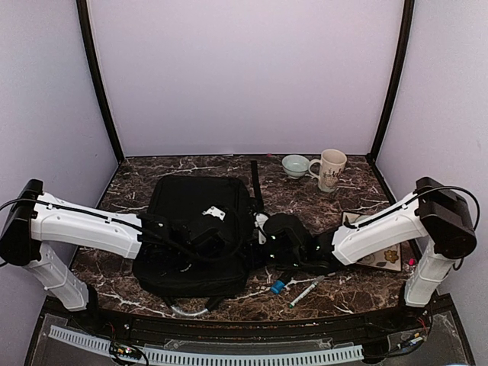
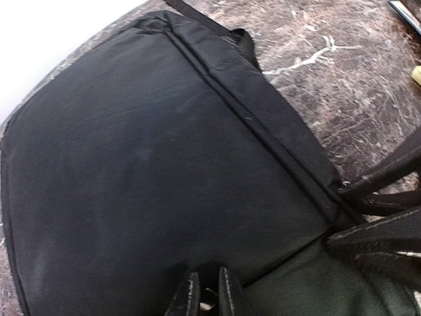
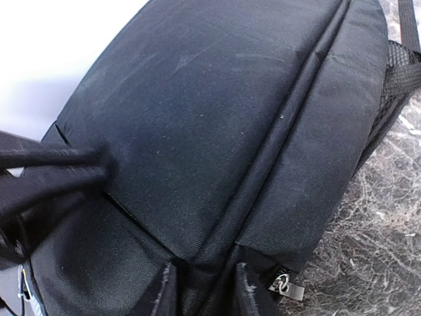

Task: Pack the student bag
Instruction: Hold the second largest pocket of the student bag.

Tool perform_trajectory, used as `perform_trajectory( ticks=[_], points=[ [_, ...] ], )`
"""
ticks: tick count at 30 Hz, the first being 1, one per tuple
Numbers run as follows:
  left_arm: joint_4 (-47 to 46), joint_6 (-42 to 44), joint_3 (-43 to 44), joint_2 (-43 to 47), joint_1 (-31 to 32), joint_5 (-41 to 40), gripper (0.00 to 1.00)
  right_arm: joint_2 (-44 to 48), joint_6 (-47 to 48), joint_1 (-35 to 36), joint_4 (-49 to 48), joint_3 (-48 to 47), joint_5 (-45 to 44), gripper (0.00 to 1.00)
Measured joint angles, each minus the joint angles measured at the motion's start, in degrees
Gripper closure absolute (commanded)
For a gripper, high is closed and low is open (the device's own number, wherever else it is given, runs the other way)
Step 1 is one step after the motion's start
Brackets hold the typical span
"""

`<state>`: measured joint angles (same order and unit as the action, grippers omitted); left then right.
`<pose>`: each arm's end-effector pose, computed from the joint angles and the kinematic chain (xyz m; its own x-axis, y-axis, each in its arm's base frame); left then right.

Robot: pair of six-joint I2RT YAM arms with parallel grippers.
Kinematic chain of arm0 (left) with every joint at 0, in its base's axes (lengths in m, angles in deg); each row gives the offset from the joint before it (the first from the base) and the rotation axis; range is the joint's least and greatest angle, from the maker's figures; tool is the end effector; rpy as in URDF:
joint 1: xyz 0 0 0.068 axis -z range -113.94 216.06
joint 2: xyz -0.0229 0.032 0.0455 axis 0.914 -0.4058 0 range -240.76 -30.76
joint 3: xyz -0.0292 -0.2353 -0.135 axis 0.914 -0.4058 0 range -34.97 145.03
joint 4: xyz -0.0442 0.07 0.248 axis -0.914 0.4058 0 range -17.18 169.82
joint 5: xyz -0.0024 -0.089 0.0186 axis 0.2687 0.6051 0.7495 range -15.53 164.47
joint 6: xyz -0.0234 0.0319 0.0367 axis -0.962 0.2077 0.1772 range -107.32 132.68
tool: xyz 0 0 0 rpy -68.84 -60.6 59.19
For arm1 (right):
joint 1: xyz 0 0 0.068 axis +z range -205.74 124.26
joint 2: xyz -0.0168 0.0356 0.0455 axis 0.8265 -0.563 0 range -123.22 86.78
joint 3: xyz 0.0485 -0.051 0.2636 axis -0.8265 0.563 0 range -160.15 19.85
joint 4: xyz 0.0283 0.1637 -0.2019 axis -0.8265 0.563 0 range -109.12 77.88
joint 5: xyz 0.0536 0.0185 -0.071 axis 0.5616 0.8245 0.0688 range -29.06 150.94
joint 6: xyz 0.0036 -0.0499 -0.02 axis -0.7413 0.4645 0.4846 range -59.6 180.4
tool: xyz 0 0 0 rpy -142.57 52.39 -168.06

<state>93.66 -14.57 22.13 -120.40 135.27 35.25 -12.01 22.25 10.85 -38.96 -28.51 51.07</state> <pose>0.1338 -0.2891 0.2147 -0.5236 0.3797 -0.7627 0.3944 0.9015 0.1781 0.1472 0.3247 0.1683 -0.6813 -0.0419 -0.7308 -0.5400 0.7029 0.4631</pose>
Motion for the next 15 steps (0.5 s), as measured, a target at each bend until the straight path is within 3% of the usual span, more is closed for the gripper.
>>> perform_trajectory(
  ticks=[5, 15],
  points=[
    [0.37, -0.46, -1.86, 2.84, -0.79, -2.86, 1.0, -1.03, -0.11, 0.0, -0.68, 0.0, 0.31, 0.82],
    [2.82, -1.51, -5.97, 6.78, -1.16, -4.94, 1.0, -1.49, -0.63, -0.02, -1.03, 0.0, -0.11, 1.0]
  ],
)
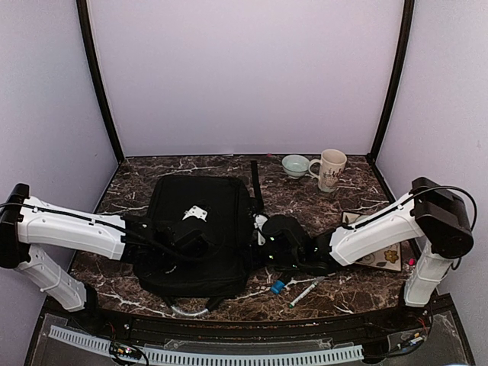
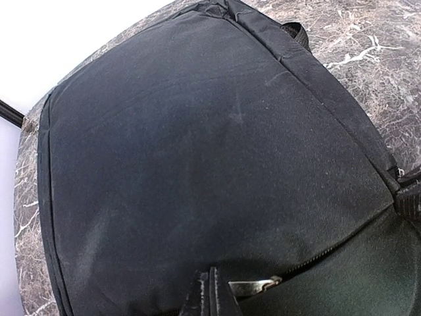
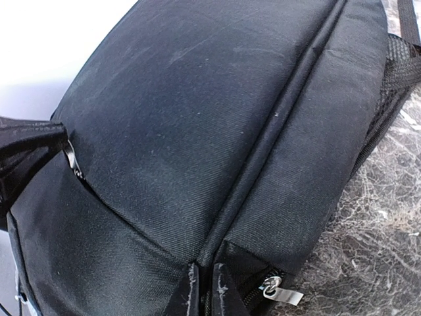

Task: Pack the student bag
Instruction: Hold the second largest pocket of the student bag, then pick up the second largest pocket of the student bag.

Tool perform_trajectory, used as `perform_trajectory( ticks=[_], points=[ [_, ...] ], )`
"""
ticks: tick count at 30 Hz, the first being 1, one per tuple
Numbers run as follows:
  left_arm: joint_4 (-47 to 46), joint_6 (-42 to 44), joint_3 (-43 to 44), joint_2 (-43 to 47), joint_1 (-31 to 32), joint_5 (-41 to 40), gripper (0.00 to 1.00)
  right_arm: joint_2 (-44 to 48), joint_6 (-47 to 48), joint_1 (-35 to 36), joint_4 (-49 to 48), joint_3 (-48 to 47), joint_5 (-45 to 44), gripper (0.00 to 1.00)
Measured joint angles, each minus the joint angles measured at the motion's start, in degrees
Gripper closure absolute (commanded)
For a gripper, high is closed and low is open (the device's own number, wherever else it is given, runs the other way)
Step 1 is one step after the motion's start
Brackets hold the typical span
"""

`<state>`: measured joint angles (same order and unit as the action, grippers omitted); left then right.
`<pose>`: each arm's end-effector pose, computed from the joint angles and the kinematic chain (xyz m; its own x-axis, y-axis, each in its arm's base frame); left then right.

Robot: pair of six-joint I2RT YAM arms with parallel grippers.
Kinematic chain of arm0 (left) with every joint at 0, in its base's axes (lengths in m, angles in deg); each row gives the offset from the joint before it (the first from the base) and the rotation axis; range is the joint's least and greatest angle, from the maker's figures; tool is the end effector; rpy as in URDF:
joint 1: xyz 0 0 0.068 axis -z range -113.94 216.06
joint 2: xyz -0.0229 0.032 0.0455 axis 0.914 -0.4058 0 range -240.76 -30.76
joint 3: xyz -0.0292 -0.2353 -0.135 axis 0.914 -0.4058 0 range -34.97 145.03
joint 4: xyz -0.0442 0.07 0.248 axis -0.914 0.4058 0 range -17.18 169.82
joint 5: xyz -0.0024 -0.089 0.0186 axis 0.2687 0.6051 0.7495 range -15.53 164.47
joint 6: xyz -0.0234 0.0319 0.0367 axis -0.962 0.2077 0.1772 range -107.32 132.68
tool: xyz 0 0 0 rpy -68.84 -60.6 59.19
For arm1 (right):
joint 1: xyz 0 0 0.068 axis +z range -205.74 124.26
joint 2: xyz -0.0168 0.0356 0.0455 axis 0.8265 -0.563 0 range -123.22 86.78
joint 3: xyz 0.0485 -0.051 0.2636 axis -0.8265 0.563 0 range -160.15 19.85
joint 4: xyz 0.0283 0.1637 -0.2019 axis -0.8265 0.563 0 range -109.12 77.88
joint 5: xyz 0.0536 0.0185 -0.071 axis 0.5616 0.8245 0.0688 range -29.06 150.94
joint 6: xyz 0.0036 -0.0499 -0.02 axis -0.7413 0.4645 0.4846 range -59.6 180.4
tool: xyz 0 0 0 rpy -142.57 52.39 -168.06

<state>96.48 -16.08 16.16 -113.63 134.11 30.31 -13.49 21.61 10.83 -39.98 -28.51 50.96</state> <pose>0.1291 -0.2539 0.2156 -0.5187 0.3638 -0.7737 0.3056 0.9241 0.2296 0.1483 0.3267 0.1613 -0.6890 -0.0383 -0.7237 -0.5298 0.7080 0.4670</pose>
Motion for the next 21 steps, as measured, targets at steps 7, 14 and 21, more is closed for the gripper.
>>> perform_trajectory(
  ticks=[7, 14, 21],
  points=[
    [-3.91, 1.79, -2.95, 3.19, 0.0, 1.92, 1.0, -0.02, 0.26, 0.0, -0.02, 0.0, -0.02, 1.0],
    [-7.1, 2.62, -5.27, 8.9, -0.63, 3.48, 0.33, -0.02, 0.28, 0.0, -0.09, 0.0, -0.02, 1.0],
    [-11.98, 2.27, -10.23, 17.27, -2.45, 9.51, 0.22, -0.04, 0.33, 0.0, -0.2, 0.0, 0.07, 1.0]
  ],
)
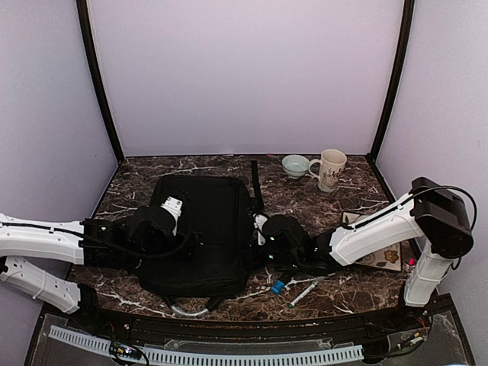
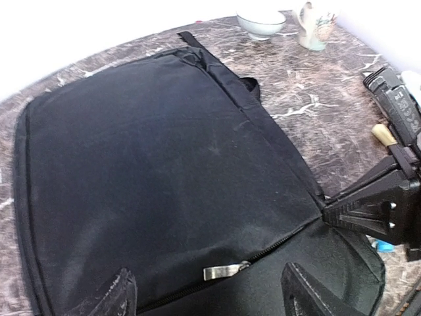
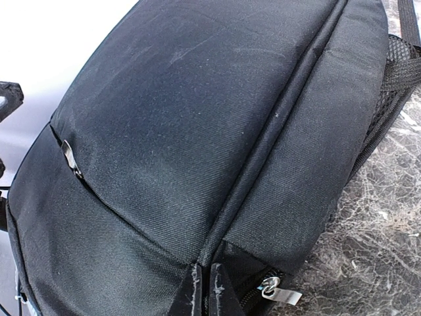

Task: Pack the student bag
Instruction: Pick up the second largest pocket of the student bag.

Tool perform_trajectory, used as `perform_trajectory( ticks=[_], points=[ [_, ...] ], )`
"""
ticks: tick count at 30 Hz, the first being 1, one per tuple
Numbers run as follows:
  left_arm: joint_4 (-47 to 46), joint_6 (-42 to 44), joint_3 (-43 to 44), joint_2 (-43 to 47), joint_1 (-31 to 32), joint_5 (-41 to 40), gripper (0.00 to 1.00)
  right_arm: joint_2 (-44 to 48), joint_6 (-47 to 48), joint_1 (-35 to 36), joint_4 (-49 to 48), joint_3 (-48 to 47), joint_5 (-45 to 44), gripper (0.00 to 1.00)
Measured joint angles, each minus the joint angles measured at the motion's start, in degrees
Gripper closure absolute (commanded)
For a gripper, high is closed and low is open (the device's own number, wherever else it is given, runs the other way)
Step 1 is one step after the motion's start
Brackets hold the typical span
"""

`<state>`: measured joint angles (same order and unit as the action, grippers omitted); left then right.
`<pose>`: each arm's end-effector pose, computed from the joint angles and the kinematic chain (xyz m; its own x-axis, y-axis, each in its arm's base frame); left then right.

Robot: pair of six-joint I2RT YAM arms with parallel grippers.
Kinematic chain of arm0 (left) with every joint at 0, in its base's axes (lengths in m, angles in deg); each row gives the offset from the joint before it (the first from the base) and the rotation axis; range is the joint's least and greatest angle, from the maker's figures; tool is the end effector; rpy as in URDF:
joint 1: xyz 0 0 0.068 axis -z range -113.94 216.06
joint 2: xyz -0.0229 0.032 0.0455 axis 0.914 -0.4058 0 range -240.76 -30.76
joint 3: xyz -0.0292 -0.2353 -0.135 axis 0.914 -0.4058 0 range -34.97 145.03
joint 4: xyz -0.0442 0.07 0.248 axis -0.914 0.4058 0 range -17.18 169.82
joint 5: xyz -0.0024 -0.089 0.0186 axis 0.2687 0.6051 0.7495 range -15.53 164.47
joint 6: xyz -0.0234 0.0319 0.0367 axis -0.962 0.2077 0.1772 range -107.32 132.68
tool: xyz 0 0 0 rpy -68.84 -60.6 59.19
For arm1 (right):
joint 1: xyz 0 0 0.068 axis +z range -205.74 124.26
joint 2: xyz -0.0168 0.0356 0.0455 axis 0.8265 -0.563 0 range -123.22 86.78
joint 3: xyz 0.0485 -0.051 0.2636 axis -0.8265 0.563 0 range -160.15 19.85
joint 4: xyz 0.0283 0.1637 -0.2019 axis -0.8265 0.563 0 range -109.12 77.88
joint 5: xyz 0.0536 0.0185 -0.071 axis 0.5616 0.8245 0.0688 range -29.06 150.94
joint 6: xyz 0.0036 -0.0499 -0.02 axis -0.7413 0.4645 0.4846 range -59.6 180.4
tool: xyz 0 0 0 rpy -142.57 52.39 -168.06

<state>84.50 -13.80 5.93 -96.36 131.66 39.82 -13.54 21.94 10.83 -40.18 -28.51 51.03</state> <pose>0.1183 -0.2118 0.2448 -0.4690 0.1461 -0.8710 0.3920 0.9182 -0.0571 0.1484 0.3269 0.1613 -0.6856 -0.0412 -0.7268 -0.5347 0.7060 0.4644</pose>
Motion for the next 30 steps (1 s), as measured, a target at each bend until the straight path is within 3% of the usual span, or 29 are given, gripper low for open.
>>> perform_trajectory(
  ticks=[15, 22, 30],
  points=[
    [-10.91, 0.11, -8.31, 3.65, -11.85, 21.77, 0.35, -0.39, 0.02, -0.24, -0.44, 0.0, 0.92, 1.0],
    [-13.14, -0.24, -8.81, 2.43, -12.57, 26.12, 0.43, -0.39, 0.02, -0.24, -0.44, 0.0, 0.92, 1.0],
    [-13.97, -0.76, -9.68, 1.81, -12.57, 28.46, 0.45, -0.42, 0.02, -0.26, -0.46, 0.0, 0.98, 1.0]
  ],
)
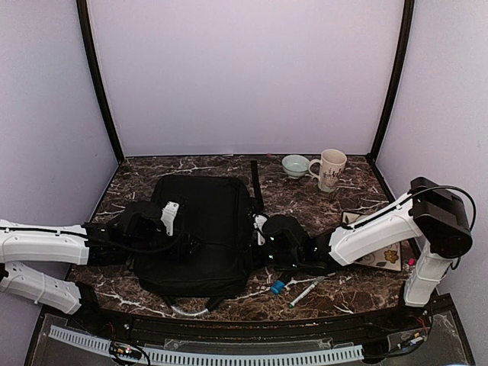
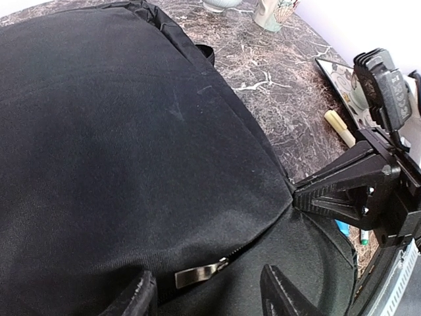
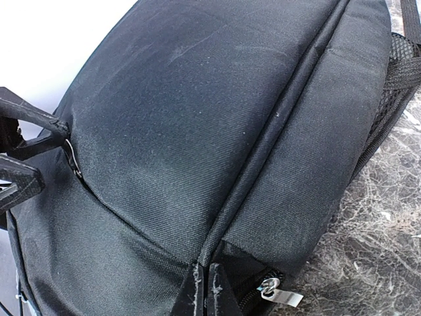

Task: Pack the student bag
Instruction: Pick up the second largest pocket of the student bag.

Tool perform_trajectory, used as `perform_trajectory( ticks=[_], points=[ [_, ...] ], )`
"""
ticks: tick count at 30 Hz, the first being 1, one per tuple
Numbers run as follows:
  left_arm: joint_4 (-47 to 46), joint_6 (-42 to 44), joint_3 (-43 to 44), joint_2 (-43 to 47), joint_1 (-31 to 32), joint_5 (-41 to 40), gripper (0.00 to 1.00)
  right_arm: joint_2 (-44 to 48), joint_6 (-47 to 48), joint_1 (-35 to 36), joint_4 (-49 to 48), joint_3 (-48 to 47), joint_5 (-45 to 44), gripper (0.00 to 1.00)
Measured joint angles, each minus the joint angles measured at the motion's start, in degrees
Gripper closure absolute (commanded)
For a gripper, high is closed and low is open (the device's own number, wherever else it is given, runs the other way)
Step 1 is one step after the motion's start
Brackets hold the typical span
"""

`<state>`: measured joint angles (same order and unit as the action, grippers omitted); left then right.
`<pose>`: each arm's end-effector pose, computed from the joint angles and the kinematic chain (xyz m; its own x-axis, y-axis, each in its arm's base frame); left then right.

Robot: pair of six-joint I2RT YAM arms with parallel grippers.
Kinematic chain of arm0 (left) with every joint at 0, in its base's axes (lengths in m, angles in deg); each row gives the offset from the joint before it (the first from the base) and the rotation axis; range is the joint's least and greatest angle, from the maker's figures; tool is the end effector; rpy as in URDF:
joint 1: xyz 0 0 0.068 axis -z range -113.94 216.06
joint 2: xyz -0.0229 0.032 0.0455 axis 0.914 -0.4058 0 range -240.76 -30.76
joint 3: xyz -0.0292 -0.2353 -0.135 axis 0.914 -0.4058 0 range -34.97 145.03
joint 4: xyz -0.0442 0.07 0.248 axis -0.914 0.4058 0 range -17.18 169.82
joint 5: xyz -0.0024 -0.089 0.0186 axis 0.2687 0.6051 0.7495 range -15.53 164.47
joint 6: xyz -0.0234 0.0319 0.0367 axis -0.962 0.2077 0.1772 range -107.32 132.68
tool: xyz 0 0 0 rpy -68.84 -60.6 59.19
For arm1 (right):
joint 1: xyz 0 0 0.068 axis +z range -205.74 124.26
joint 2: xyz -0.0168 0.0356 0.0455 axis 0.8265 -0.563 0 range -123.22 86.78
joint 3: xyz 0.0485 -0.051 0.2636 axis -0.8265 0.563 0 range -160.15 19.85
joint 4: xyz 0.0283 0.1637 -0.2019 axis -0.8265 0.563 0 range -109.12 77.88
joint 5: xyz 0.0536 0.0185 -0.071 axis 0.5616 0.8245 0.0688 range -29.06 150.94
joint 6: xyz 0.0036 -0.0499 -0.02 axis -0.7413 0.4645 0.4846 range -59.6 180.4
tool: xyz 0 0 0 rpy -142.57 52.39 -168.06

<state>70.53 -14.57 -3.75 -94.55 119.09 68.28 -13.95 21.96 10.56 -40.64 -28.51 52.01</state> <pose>0.1454 -0.1868 0.2139 -0.6076 0.0503 -0.7926 0.5175 0.7822 -0.3471 0.1497 0.3273 0.1595 -0.6905 -0.0452 -0.7219 -0.5384 0.6986 0.4713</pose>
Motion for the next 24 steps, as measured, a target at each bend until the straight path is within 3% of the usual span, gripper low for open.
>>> perform_trajectory(
  ticks=[4, 24],
  points=[
    [-0.79, -0.22, 0.0, -1.2, 0.0, 0.46, 0.45, 0.0, 0.0, 0.0, 0.0, 0.0, -0.02, 1.0],
    [-4.52, -0.22, 0.22, -4.81, -0.39, 1.22, 0.68, -0.24, 0.04, 0.02, 0.04, 0.02, 0.17, 1.0]
  ],
)
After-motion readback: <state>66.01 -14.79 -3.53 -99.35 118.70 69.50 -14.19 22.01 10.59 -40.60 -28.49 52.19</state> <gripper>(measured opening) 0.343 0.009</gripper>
